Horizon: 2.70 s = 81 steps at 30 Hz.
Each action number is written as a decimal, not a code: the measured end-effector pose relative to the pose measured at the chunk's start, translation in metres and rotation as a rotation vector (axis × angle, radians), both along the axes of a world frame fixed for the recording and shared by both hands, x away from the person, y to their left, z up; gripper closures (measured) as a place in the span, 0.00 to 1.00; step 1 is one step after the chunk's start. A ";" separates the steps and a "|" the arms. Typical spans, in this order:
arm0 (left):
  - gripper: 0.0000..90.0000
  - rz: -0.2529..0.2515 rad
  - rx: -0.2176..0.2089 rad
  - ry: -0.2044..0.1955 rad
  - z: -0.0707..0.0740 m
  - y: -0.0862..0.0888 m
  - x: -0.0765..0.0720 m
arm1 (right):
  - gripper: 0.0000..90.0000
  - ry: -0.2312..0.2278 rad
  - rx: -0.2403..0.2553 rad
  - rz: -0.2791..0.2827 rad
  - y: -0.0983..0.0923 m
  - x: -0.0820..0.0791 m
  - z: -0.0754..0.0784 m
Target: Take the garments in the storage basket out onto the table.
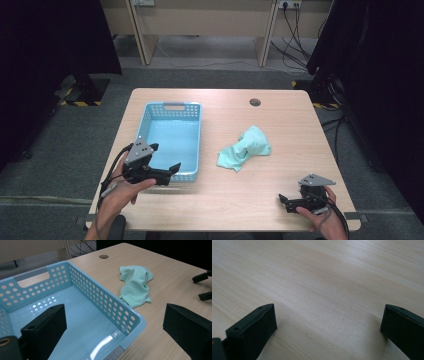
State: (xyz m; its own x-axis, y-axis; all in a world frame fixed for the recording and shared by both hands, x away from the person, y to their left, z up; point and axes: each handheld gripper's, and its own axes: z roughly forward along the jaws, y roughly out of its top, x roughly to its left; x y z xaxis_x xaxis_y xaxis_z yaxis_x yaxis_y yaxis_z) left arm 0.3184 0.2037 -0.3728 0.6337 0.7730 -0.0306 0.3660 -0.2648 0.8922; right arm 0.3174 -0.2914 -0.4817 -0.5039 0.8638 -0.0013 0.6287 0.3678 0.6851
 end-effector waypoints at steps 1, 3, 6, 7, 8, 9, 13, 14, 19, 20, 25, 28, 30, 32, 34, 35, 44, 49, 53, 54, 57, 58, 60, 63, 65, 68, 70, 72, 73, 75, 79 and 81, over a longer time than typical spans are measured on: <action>0.05 0.000 0.000 0.000 0.000 0.000 0.000 | 0.00 0.000 0.000 0.000 0.000 0.000 0.000; 0.05 0.004 -0.004 0.003 -0.002 0.002 -0.002 | 0.00 0.000 0.000 0.000 0.000 0.000 0.000; 0.05 0.007 -0.008 0.006 -0.005 0.005 -0.004 | 0.00 0.000 -0.001 0.000 0.000 0.000 0.000; 0.05 0.009 -0.009 0.006 -0.006 0.006 -0.005 | 0.00 0.000 0.000 -0.001 0.000 0.000 0.000; 0.05 0.010 -0.010 0.007 -0.007 0.007 -0.006 | 0.00 0.000 0.000 -0.001 0.000 0.000 0.000; 0.05 0.010 -0.013 0.007 -0.007 0.007 -0.007 | 0.00 0.000 0.000 -0.002 0.000 0.000 0.000; 0.05 0.012 -0.015 0.010 -0.010 0.009 -0.009 | 0.00 0.000 0.000 -0.002 0.000 0.000 0.000; 0.05 0.012 -0.016 0.009 -0.010 0.010 -0.010 | 0.00 0.000 0.000 -0.002 0.000 0.000 0.000; 0.05 0.014 -0.017 0.014 -0.014 0.012 -0.013 | 0.00 0.000 0.000 -0.003 0.000 0.000 0.000; 0.05 0.015 -0.017 0.016 -0.016 0.012 -0.014 | 0.00 0.000 0.000 -0.002 0.000 0.000 0.000; 0.05 0.015 -0.019 0.020 -0.019 0.013 -0.016 | 0.00 0.000 0.000 -0.002 0.000 0.000 0.000; 0.05 0.012 -0.020 0.019 -0.019 0.014 -0.018 | 0.00 0.000 0.000 -0.002 0.000 0.000 0.000; 0.05 0.011 -0.022 0.019 -0.020 0.015 -0.020 | 0.00 0.000 0.000 -0.002 0.000 0.000 0.000; 0.05 0.010 -0.020 0.020 -0.021 0.015 -0.021 | 0.00 0.000 0.000 -0.002 0.000 0.000 0.000; 0.05 0.010 -0.019 0.023 -0.023 0.015 -0.023 | 0.00 0.000 0.000 -0.002 0.000 0.000 0.000; 0.05 0.010 -0.017 0.025 -0.024 0.016 -0.023 | 0.00 0.000 0.000 -0.002 0.000 0.000 0.000; 0.05 -0.001 -0.016 0.029 -0.029 0.016 -0.031 | 0.00 0.000 0.000 -0.003 0.000 0.000 0.000; 0.05 -0.003 -0.014 0.036 -0.033 0.017 -0.037 | 0.00 0.000 0.000 -0.003 0.000 0.000 0.000; 0.05 0.000 -0.013 0.052 -0.040 0.020 -0.040 | 0.00 0.000 0.000 -0.002 0.000 0.000 0.000; 0.05 0.002 -0.016 0.056 -0.041 0.021 -0.041 | 0.00 0.000 0.000 -0.002 0.000 0.000 0.000; 0.05 0.006 -0.021 0.058 -0.043 0.023 -0.043 | 0.00 0.000 0.000 -0.003 0.000 0.000 0.000; 0.05 0.007 -0.021 0.058 -0.043 0.023 -0.044 | 0.00 0.000 0.000 -0.002 0.000 0.000 0.000; 0.05 0.010 -0.025 0.057 -0.044 0.024 -0.045 | 0.00 0.000 0.000 -0.002 0.000 0.000 0.000; 0.05 0.015 -0.025 0.054 -0.044 0.026 -0.047 | 0.00 0.001 0.000 -0.003 0.000 0.000 0.000; 0.05 0.013 -0.025 0.056 -0.045 0.026 -0.049 | 0.00 0.000 0.000 -0.003 0.000 0.000 0.000; 0.05 0.015 -0.027 0.058 -0.046 0.026 -0.050 | 0.00 0.000 0.000 -0.002 0.000 0.000 0.000; 0.05 0.015 -0.026 0.058 -0.047 0.026 -0.050 | 0.00 0.000 0.000 -0.003 0.000 0.000 0.000; 0.05 0.017 -0.023 0.058 -0.047 0.026 -0.050 | 0.00 0.001 0.000 -0.003 0.000 0.000 0.000; 0.05 0.019 -0.023 0.059 -0.047 0.026 -0.050 | 0.00 0.001 0.000 -0.003 0.000 0.000 0.000; 0.05 0.021 -0.024 0.058 -0.047 0.026 -0.051 | 0.00 0.000 0.000 -0.002 0.000 0.000 0.000; 0.05 0.024 -0.030 0.057 -0.048 0.028 -0.054 | 0.00 0.000 0.000 -0.003 0.000 0.000 0.000; 0.05 0.027 -0.033 0.057 -0.048 0.029 -0.056 | 0.00 0.000 0.000 -0.002 0.000 0.000 0.000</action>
State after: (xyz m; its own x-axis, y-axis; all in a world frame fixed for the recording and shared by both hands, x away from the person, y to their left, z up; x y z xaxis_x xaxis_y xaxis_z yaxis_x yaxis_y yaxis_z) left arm 0.2629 0.2326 -0.4211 0.6094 0.7875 -0.0921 0.4231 -0.2247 0.8778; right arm 0.3174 -0.2912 -0.4817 -0.5018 0.8650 -0.0011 0.6296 0.3662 0.6852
